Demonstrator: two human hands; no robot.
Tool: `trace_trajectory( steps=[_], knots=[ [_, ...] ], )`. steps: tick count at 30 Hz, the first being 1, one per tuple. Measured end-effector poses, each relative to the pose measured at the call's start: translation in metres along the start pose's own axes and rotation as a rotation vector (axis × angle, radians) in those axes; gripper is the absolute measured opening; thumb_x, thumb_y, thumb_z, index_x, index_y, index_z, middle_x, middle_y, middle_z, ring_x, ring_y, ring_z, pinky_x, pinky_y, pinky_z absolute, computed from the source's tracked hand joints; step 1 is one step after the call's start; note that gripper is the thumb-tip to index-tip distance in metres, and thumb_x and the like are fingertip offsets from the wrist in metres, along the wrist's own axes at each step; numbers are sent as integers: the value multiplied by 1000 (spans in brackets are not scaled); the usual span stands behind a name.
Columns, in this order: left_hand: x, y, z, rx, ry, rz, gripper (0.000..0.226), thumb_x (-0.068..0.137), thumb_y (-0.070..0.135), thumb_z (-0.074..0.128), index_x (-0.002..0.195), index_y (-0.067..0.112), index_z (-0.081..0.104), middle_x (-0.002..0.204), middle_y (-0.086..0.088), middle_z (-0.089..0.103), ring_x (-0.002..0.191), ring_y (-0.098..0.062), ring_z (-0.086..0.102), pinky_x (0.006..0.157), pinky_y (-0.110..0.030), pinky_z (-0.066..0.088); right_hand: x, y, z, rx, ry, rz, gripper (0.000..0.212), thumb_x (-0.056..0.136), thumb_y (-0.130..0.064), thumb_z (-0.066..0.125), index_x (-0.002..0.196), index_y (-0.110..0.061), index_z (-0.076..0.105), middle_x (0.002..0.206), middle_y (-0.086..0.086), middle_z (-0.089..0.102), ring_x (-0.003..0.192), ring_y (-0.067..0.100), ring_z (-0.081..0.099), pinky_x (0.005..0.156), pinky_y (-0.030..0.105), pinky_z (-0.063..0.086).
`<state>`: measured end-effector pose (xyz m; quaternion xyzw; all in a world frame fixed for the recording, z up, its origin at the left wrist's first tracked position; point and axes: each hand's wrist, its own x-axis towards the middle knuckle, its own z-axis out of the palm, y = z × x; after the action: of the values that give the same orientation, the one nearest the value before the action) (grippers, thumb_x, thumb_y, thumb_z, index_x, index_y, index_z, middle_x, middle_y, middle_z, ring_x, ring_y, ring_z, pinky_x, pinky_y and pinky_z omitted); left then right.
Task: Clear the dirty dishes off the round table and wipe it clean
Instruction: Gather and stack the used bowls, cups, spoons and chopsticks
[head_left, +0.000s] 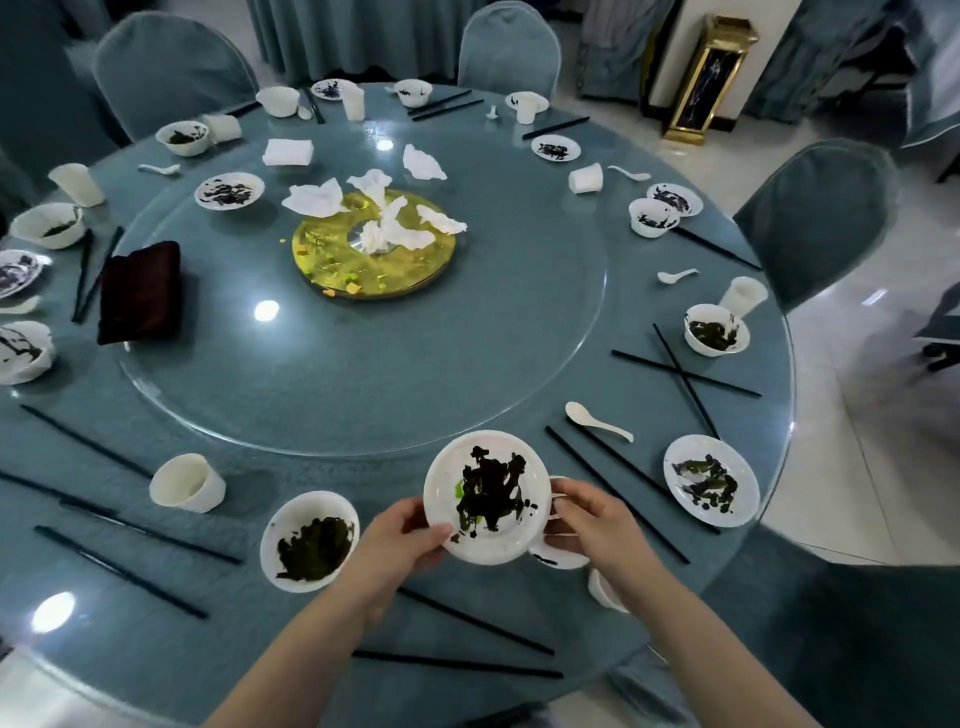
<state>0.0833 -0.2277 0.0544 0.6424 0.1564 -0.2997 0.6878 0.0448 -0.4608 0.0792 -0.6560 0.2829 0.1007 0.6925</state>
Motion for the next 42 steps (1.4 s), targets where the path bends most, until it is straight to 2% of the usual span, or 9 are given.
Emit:
trace_trajectory(
  steps=[7,9,13,17,21,27,33,38,42],
  knots=[
    [21,-3,40,-87,63,4,24,89,-1,63,111,9,62,106,-8,72,96,-19,68,72,-24,56,51,43,-133,170,662,192,18,91,-6,52,73,-11,54,68,11,48,53,20,43,44,21,38],
    [25,-4,49,-98,72,14,23,89,1,64,111,9,62,104,-8,72,95,-19,69,73,-24,56,58,64,-162,63,815,294,9,87,-14,58,85,-5,60,75,15,57,59,25,49,54,29,42],
    [29,-7,60,-106,91,25,23,89,5,65,112,7,62,105,-8,73,99,-20,69,83,-29,56,65,81,-189,1,906,329,31,89,-24,63,106,2,61,82,18,68,58,26,60,59,34,53],
    [29,-7,68,-116,116,41,19,92,6,61,112,6,63,106,-9,73,97,-19,70,78,-26,58,71,82,-202,-35,870,312,27,90,-20,64,103,4,67,71,10,69,57,22,61,72,42,59],
    [25,-4,74,-131,138,72,16,95,6,56,108,5,65,101,-8,75,87,-14,72,70,-20,57,72,80,-203,-31,821,253,37,89,-16,67,122,-4,56,82,13,70,62,23,65,57,31,54],
    [21,-4,76,-156,216,108,19,95,8,57,113,11,62,100,-10,74,89,-21,72,69,-23,58,74,61,-197,274,699,244,13,89,-2,65,102,-2,63,78,10,65,59,17,55,45,23,50],
    [18,-7,69,-184,246,88,21,97,12,55,117,11,63,103,-11,73,92,-22,71,71,-27,59,58,16,-163,525,486,100,15,89,1,63,86,-14,61,63,0,67,51,9,57,44,19,47],
    [17,-1,60,-223,223,75,19,99,17,53,111,12,67,103,-11,73,94,-23,70,79,-32,57,46,-16,-97,250,68,-2,11,90,-1,62,93,-10,66,68,6,65,54,12,52,51,23,45],
    [22,5,50,-275,234,56,21,99,19,52,110,10,68,103,-12,73,92,-23,69,81,-34,54,56,-21,-47,-121,-138,-18,12,90,-3,64,101,-8,66,71,3,67,52,13,52,52,26,47]
  ],
)
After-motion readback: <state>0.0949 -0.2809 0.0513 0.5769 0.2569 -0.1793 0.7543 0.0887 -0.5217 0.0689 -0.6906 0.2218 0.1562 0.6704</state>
